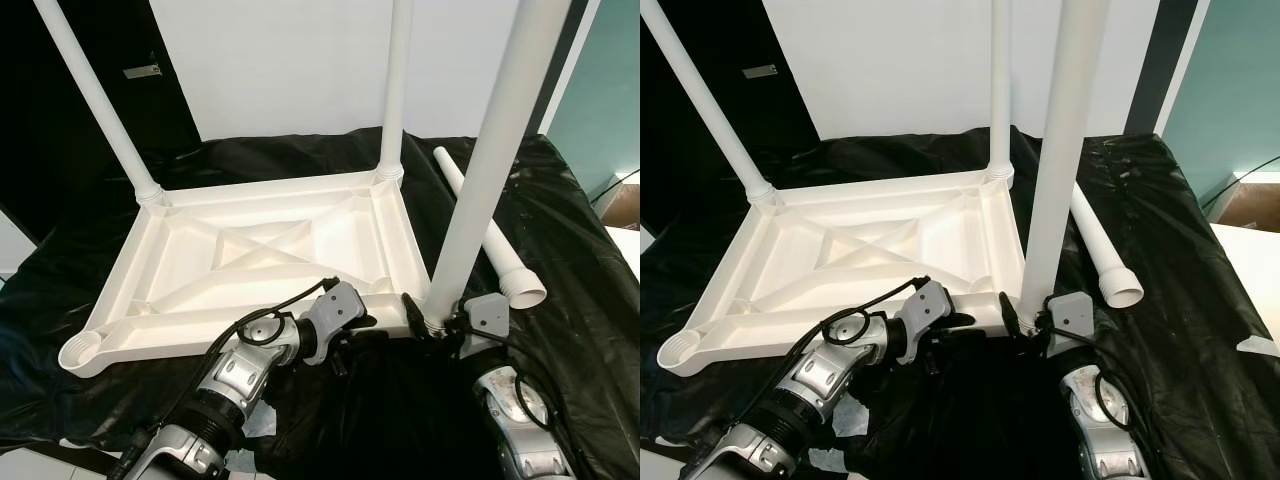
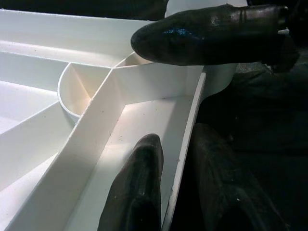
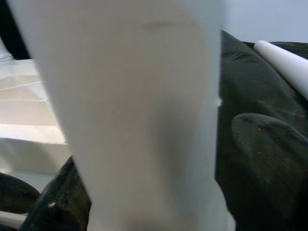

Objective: Building children table

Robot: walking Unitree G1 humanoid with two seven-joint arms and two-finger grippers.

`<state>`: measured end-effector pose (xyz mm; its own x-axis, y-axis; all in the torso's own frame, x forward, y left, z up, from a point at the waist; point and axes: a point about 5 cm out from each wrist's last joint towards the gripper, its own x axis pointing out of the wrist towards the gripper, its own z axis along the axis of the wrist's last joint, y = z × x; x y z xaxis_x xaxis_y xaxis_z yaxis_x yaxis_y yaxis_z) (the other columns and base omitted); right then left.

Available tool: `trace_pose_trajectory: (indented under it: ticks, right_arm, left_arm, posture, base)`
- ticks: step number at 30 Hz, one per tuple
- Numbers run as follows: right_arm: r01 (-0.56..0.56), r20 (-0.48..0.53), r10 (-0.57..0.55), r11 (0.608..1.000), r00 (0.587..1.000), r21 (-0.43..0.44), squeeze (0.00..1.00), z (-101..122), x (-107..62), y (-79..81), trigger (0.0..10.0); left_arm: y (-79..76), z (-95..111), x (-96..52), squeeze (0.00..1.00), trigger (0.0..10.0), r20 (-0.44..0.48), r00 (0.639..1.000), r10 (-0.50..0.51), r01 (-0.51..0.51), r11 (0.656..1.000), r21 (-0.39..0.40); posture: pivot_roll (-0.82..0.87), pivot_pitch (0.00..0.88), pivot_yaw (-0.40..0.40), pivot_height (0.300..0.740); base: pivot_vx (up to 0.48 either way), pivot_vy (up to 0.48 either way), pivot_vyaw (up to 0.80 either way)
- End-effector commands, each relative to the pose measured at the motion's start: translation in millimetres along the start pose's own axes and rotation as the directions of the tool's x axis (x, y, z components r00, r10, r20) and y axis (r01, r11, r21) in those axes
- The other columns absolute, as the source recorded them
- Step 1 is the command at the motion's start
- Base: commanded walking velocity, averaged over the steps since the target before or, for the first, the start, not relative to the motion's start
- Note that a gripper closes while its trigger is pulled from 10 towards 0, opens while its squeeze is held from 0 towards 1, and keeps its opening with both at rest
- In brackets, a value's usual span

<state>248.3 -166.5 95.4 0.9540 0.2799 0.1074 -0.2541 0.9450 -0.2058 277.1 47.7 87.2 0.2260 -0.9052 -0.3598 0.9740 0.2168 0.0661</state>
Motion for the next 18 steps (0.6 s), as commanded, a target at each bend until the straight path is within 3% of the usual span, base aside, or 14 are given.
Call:
trace_pose_trajectory:
  ticks: [1,2,7,10,13,15,16,18]
  right_arm:
    - [-0.075,-0.040,0.074,0.996,0.996,-0.038,1.00,-5.8,-1.8,1.8,10.0]
    - [-0.118,-0.034,0.116,0.991,0.993,-0.061,0.00,-3.5,-1.2,-2.1,10.0]
    - [-0.242,-0.011,0.242,0.966,0.970,-0.096,0.00,9.8,2.8,-21.8,10.0]
    - [-0.383,-0.027,0.383,0.913,0.923,-0.138,0.00,20.4,3.0,-33.9,10.0]
    - [-0.415,-0.028,0.415,0.900,0.909,-0.130,0.00,25.3,4.3,-38.2,10.0]
    - [-0.482,-0.043,0.480,0.870,0.876,-0.107,0.00,33.1,6.6,-42.9,10.0]
    - [-0.524,-0.056,0.521,0.847,0.851,-0.086,0.00,33.8,5.5,-42.9,0.0]
    - [-0.576,-0.078,0.572,0.816,0.816,-0.043,0.00,31.5,2.0,-43.1,0.0]
  left_arm:
    - [-14.2,-36.1,-1.5,0.00,10.0,-0.137,0.988,-0.073,0.060,0.994,-0.095]
    - [-14.2,-35.9,-1.5,0.00,10.0,-0.138,0.988,-0.076,0.063,0.994,-0.094]
    - [-14.1,-36.3,-1.0,0.00,10.0,-0.139,0.987,-0.082,0.070,0.993,-0.093]
    - [-14.0,-36.3,-0.2,0.00,10.0,-0.141,0.986,-0.087,0.075,0.993,-0.090]
    - [-14.0,-36.0,0.4,0.00,10.0,-0.142,0.986,-0.089,0.077,0.993,-0.088]
    - [-13.8,-35.5,1.0,0.00,10.0,-0.142,0.986,-0.089,0.078,0.993,-0.085]
    - [-14.0,-35.5,1.1,0.00,10.0,-0.141,0.986,-0.090,0.079,0.993,-0.085]
    - [-14.4,-35.8,1.0,0.00,10.0,-0.142,0.986,-0.091,0.080,0.993,-0.085]
  posture:
    - [-0.04,0.000,0.084,0.740]
    - [-0.04,0.000,0.084,0.740]
    - [-0.06,0.000,0.093,0.740]
    - [-0.07,0.000,0.096,0.740]
    - [-0.07,0.000,0.097,0.740]
    - [-0.07,0.000,0.096,0.740]
    - [-0.07,0.000,0.096,0.740]
    - [-0.07,0.000,0.095,0.740]
  base:
    - [0.000,0.000,0.00]
    - [0.000,0.000,0.00]
    - [0.000,0.000,0.00]
    - [0.000,0.000,0.00]
    - [0.000,0.000,0.00]
    - [0.000,0.000,0.00]
    - [0.000,0.000,0.00]
    - [0.000,0.000,0.00]
